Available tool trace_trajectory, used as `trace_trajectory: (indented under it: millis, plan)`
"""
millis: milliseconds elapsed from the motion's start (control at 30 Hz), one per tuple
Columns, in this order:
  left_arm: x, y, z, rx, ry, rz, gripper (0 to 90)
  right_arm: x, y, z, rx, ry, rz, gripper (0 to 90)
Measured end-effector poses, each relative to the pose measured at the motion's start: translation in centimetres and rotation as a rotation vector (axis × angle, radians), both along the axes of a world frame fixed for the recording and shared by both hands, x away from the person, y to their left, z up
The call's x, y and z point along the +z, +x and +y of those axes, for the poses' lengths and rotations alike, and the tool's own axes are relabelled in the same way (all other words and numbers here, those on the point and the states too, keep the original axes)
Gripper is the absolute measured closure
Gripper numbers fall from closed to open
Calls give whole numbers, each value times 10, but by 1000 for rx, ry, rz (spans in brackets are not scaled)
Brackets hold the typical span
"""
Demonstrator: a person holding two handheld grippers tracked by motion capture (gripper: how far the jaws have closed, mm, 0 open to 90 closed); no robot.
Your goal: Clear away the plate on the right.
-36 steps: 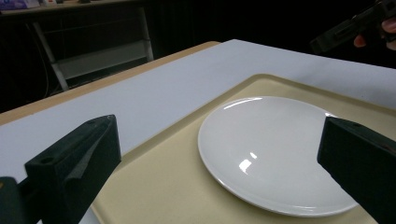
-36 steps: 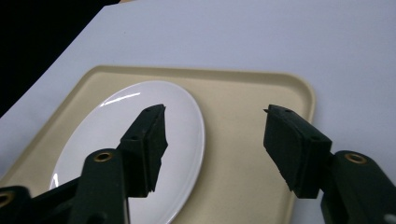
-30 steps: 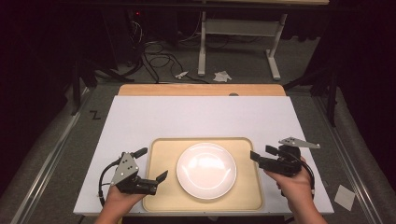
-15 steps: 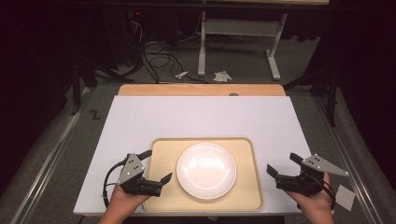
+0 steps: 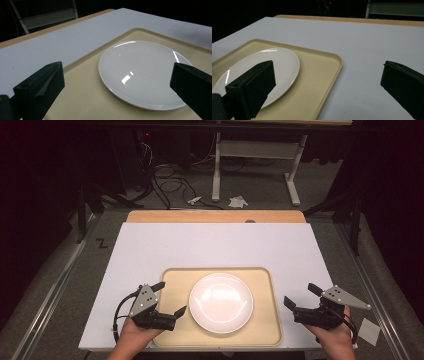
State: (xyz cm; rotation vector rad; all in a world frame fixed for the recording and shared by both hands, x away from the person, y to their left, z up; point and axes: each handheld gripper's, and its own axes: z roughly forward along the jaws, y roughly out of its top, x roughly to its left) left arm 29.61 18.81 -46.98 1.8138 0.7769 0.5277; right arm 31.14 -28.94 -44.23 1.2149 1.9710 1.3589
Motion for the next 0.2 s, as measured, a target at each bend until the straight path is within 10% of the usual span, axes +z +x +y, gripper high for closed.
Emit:
trace_trajectory:
  millis: [200]
  plan:
    - [1,0,2,1,-6,-4,2,-2,1,3,1,-6,11,6]
